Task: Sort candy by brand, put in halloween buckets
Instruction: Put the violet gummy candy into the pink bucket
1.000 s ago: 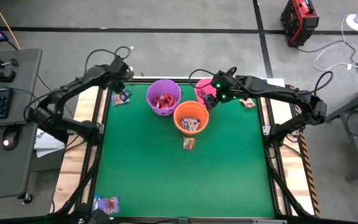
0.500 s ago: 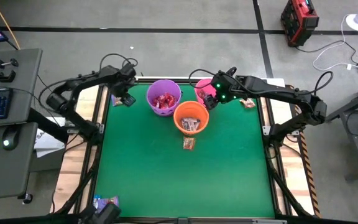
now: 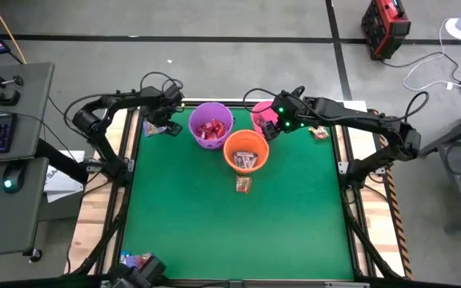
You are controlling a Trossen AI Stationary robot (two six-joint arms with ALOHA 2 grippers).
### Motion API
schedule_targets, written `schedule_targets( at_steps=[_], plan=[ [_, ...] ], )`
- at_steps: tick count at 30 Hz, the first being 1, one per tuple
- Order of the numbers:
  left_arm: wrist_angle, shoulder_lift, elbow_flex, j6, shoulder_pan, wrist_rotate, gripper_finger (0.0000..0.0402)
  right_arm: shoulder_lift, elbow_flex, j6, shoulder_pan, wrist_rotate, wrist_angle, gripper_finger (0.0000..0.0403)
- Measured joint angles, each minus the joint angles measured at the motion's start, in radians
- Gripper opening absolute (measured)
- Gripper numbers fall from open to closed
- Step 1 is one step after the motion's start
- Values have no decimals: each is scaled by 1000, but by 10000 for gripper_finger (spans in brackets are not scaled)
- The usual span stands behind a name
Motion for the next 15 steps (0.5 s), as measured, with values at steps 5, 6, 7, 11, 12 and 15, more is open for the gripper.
schedule_targets(
  at_steps=[5,6,7,11,12,15],
  plan=[
    [-13,50,7,-66,-25,-13,241,0,0,15,0,-1,0,252],
    [-13,55,6,-67,-33,-21,237,0,0,15,0,-1,0,252],
    [-15,59,7,-64,-39,-22,232,0,0,15,0,-1,0,252],
    [-34,59,7,-43,-65,18,188,0,0,13,0,-1,0,252],
    [-42,58,6,-43,-74,31,172,0,0,12,0,-1,0,252],
    [-80,59,5,-42,-104,73,122,0,0,7,0,-1,0,252]
  ],
)
